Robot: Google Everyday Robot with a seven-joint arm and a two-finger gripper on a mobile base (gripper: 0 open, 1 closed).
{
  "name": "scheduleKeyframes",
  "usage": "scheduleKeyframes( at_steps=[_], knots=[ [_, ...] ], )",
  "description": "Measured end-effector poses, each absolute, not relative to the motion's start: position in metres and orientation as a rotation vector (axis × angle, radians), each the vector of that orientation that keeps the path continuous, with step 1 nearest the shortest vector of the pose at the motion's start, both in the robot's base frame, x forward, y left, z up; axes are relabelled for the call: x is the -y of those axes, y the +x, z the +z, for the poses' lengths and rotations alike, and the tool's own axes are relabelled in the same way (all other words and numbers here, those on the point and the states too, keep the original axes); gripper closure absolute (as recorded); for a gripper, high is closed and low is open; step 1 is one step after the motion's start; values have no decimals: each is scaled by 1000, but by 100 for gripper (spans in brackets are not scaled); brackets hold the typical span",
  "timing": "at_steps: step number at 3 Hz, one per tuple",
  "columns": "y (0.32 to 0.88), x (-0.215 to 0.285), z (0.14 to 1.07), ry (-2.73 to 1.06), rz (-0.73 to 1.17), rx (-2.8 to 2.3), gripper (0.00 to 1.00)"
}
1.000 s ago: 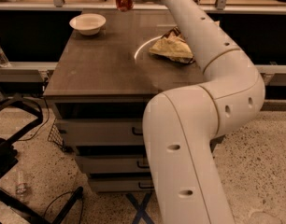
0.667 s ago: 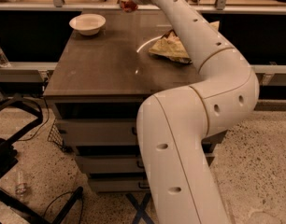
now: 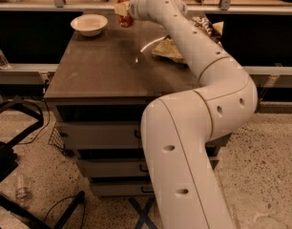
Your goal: Move coke can near paper bowl
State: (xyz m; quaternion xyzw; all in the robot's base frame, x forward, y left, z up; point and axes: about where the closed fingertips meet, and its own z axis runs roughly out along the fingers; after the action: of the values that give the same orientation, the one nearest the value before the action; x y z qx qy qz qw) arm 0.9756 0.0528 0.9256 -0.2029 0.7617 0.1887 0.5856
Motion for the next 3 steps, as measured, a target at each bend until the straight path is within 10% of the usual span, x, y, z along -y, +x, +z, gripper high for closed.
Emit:
scheduleKeyframes(
  at_steps=[1,3],
  knots=[
    [972,-68,900,-447,536,-1794,100],
    [971,-77,895,-453,547,-1799,51]
  ],
)
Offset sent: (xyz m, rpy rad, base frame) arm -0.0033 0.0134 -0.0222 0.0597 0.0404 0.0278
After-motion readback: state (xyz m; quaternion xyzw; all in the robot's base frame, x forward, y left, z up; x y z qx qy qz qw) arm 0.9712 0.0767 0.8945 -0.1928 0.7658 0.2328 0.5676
